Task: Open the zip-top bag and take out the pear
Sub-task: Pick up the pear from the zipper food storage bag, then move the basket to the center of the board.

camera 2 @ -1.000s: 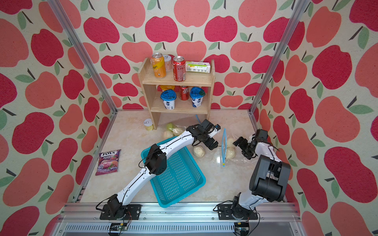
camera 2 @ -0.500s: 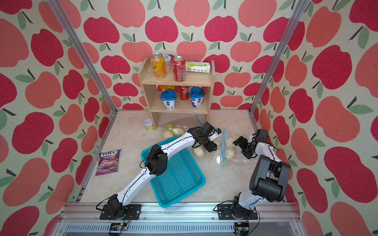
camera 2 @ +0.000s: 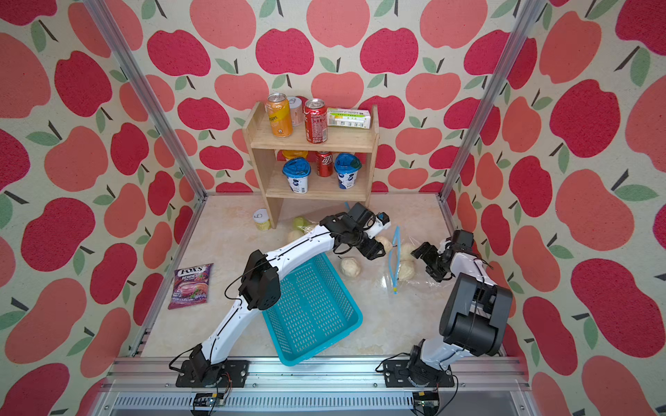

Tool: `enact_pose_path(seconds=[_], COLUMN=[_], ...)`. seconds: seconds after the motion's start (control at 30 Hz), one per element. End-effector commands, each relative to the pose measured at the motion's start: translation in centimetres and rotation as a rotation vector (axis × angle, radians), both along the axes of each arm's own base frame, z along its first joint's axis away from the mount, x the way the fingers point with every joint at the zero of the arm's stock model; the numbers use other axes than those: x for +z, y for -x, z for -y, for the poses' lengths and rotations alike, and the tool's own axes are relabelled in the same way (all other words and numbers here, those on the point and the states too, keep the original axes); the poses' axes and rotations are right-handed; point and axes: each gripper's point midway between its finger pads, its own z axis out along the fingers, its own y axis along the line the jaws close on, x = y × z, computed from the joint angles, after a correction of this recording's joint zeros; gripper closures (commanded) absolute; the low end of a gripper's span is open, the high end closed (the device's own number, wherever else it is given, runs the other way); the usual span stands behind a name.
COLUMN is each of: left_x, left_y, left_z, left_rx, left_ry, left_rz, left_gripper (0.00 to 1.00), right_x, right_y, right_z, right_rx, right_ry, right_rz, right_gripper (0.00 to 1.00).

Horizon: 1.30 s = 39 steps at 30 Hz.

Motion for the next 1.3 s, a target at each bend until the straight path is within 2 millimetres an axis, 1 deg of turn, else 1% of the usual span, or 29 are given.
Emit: enact_pose_path(seconds=[0.0, 0.1, 0.2, 0.3, 0.37, 0.47, 0.53, 0.67, 0.73, 0.8, 0.83, 0.9, 0.97, 1.13, 1.27], left_x=[5.5, 7.4, 7.2, 5.4, 4.2, 2.1, 0.4, -3.3, -4.7, -6.0, -6.4, -7.2, -7.9, -8.9, -9.3], left_y=[1.3, 2.9, 4.3, 5.7, 6.7, 7.7, 8.1, 7.8, 7.6, 7.2, 7.1, 6.8, 6.7, 6.7, 6.5], left_z=[-2.0, -4.9, -8.9, -13.1, -15.3, -18.3, -19.8, -21.6, -21.8, -22.0, -22.0, -22.1, -22.3, -23.0, -24.6], left_rx=[0.072, 0.133, 0.21, 0.284, 0.315, 0.366, 0.391, 0.431, 0.437, 0.444, 0.445, 0.451, 0.452, 0.462, 0.506], left_ry=[0.047, 0.055, 0.017, -0.027, -0.047, -0.075, -0.101, -0.148, -0.169, -0.194, -0.203, -0.223, -0.25, -0.29, -0.304], left_rz=[0.009, -0.003, -0.05, -0.126, -0.149, -0.194, -0.216, -0.265, -0.28, -0.29, -0.293, -0.293, -0.3, -0.31, -0.309], left_gripper=[0.48, 0.47, 0.47, 0.49, 0.5, 0.51, 0.51, 0.52, 0.51, 0.47, 0.42, 0.3, 0.24, 0.19, 0.17], right_x=[-0.7, -0.7, -0.6, -0.5, -0.5, -0.4, -0.2, 0.1, 0.2, 0.2, 0.2, 0.3, 0.3, 0.2, 0.3], right_y=[0.1, 0.1, -0.1, -0.1, -0.1, -0.1, -0.2, -0.3, -0.3, -0.3, -0.2, -0.2, -0.2, -0.1, -0.1], right_z=[0.2, 0.1, 0.1, 0.1, 0.1, -0.1, -0.1, -0.1, -0.2, -0.2, -0.2, -0.2, -0.2, -0.4, -0.4], right_rx=[-0.022, -0.021, -0.012, -0.002, -0.001, 0.002, 0.001, 0.006, 0.009, 0.012, 0.013, 0.015, 0.017, 0.021, 0.024], right_ry=[-0.018, -0.023, -0.023, -0.016, -0.016, -0.021, -0.022, -0.019, -0.018, -0.016, -0.015, -0.012, -0.012, -0.022, -0.024], right_rz=[-0.015, -0.013, -0.006, -0.004, -0.004, -0.003, 0.0, 0.005, 0.006, 0.008, 0.008, 0.009, 0.009, 0.01, 0.014], right_gripper=[0.11, 0.11, 0.11, 0.11, 0.11, 0.11, 0.11, 0.11, 0.11, 0.11, 0.11, 0.11, 0.11, 0.11, 0.11])
